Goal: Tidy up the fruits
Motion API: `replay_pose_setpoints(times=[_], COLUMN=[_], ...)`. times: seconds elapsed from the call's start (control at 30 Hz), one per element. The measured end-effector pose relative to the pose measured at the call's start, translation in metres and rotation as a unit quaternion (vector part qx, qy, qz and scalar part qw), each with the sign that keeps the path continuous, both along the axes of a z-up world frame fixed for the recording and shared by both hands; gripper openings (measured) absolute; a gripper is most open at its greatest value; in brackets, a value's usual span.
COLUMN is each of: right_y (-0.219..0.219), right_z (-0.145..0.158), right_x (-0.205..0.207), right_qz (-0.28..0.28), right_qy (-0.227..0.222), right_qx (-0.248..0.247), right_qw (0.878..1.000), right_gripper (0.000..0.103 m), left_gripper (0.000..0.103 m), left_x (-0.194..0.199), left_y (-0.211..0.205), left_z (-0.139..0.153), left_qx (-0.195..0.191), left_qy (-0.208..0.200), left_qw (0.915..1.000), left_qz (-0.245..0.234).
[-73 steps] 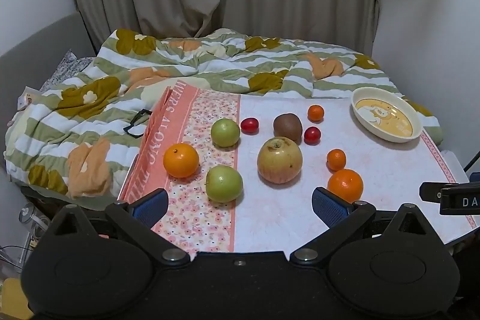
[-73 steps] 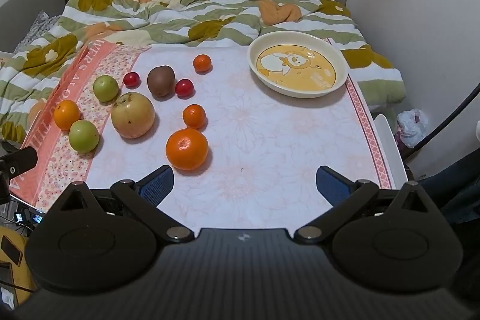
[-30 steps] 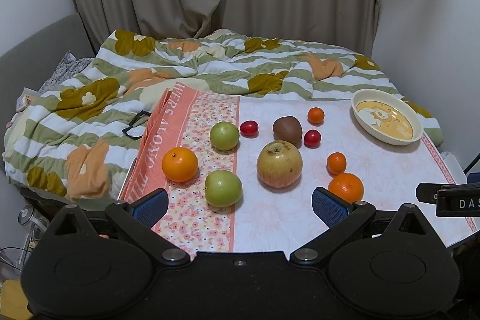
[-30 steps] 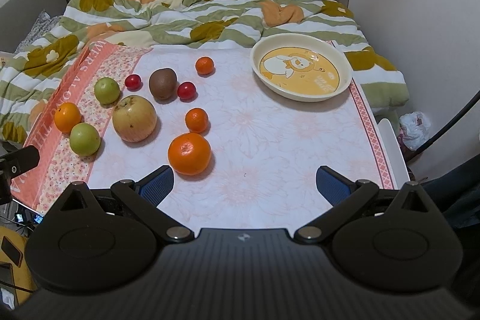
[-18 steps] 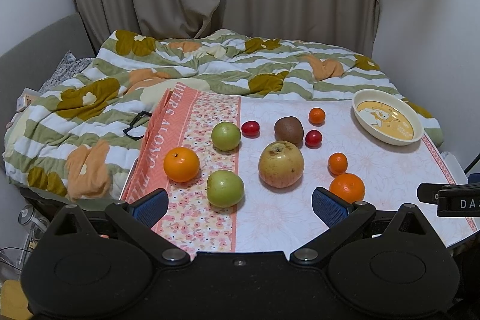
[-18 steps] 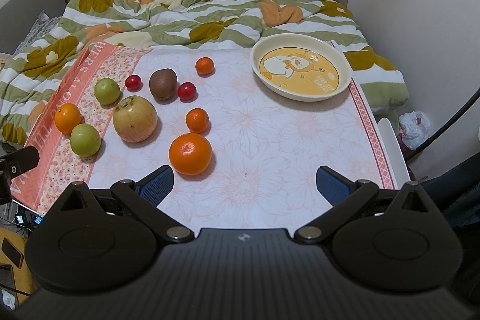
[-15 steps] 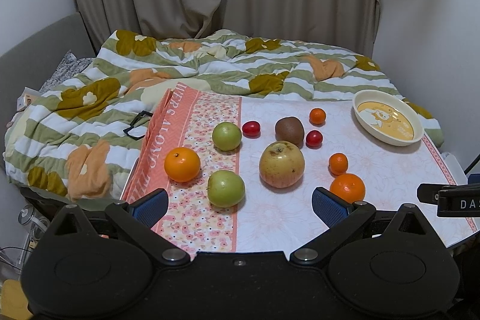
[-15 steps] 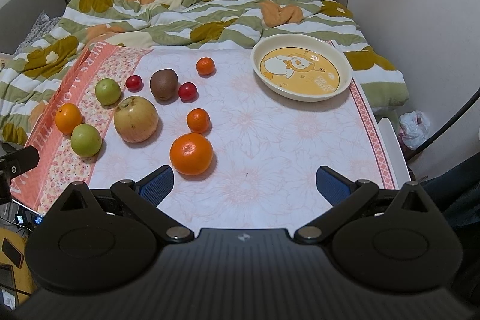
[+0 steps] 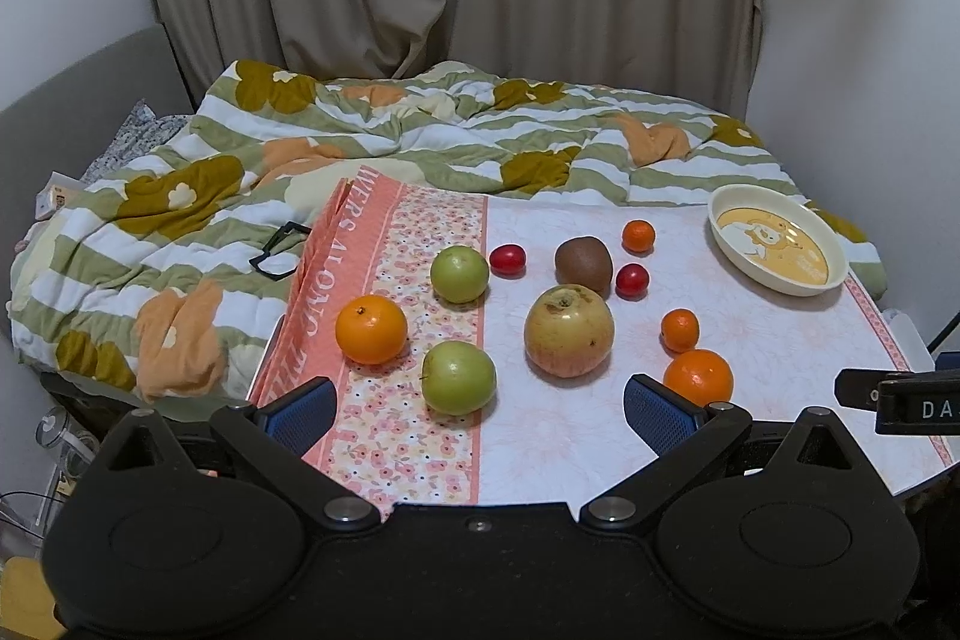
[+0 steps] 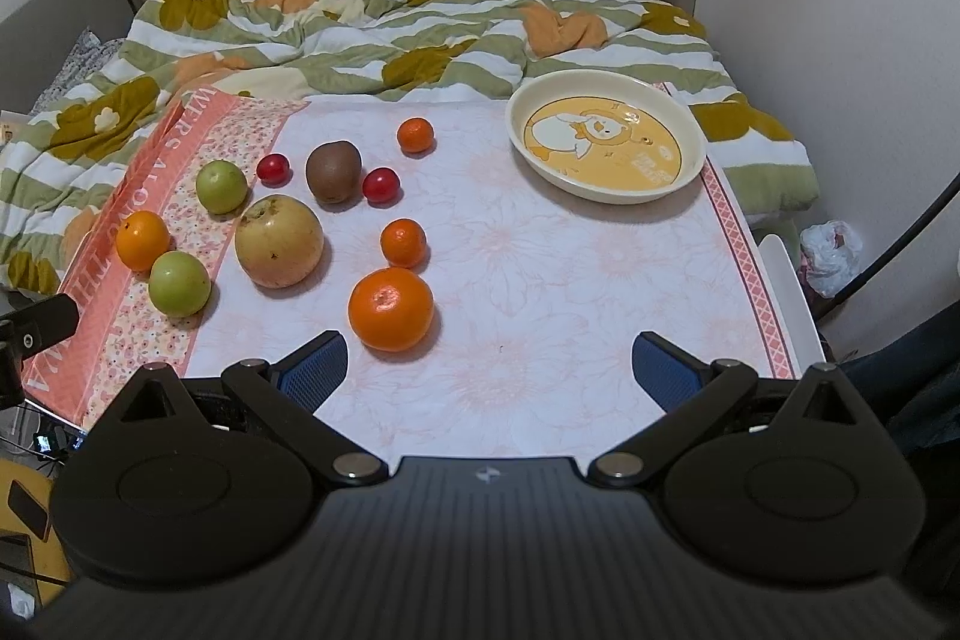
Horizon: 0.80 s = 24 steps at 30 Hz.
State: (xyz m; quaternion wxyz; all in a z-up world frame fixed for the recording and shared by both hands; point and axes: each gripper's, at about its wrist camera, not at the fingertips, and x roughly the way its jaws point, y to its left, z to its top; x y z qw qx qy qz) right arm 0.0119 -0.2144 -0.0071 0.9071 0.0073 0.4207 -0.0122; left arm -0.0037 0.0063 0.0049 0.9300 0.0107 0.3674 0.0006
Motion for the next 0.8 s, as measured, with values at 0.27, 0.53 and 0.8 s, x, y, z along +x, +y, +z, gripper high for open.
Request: replay_pose_setpoints(times=[0.27,0.53,0.8], right_y=[0.006,0.009,0.016], right_z=[-0.002,-0.025,-0.069], right_x=[0.001,0.009,0.020], right_qz=[-0.001,-0.004,0.013], right_qy=[0.005,0.000,-0.010], right_qx=[0.014,0.019,0.007], right_qw=[1.000,1.000,1.000], right_gripper=[0.103,0.103,0.103], left_gripper=[0.103,0.103,0.103], left_x=[0.011,0.029,0.053], left_y=[0.005,0.018,0.023], left_z=[-0.001,-0.028,-0.068], left_qx=[0.012,0.025,0.041], left_qy=[0.011,0.012,0.003], left_qw=[0.9999,0.9996,0.9990], left_qz=[-0.004,-0.012,-0.019])
